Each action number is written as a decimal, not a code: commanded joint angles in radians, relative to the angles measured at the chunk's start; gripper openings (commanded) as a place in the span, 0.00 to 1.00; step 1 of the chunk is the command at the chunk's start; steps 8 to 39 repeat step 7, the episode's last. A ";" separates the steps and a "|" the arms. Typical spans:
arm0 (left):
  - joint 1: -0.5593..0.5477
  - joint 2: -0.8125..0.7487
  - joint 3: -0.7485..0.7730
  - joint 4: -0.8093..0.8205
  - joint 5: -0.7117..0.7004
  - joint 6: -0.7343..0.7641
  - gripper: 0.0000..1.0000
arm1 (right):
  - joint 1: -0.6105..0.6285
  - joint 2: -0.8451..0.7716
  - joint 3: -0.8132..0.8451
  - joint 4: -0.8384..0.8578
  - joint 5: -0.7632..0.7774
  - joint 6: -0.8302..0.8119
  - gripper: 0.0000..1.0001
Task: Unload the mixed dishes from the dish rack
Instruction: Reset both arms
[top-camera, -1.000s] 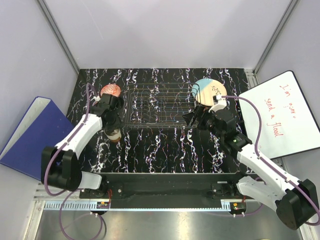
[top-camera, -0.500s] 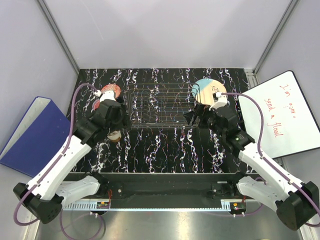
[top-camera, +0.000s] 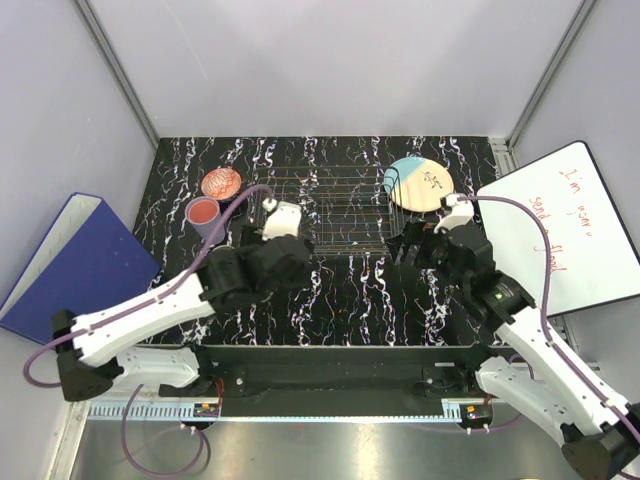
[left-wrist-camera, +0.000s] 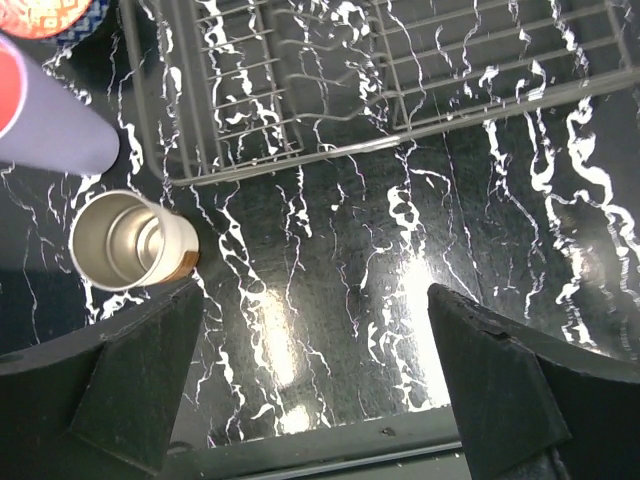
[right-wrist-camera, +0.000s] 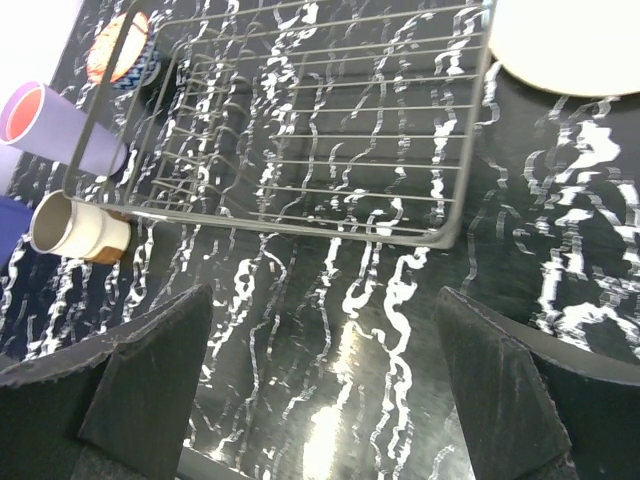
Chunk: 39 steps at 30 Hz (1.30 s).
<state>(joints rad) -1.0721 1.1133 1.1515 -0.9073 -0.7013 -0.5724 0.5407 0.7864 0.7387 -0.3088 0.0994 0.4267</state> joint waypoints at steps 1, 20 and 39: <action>-0.041 0.071 0.050 0.044 -0.078 0.028 0.99 | 0.011 -0.056 0.060 -0.099 0.091 -0.052 1.00; -0.043 0.034 0.022 0.169 -0.012 0.065 0.99 | 0.013 -0.059 0.071 -0.119 0.098 -0.043 1.00; -0.043 0.034 0.022 0.169 -0.012 0.065 0.99 | 0.013 -0.059 0.071 -0.119 0.098 -0.043 1.00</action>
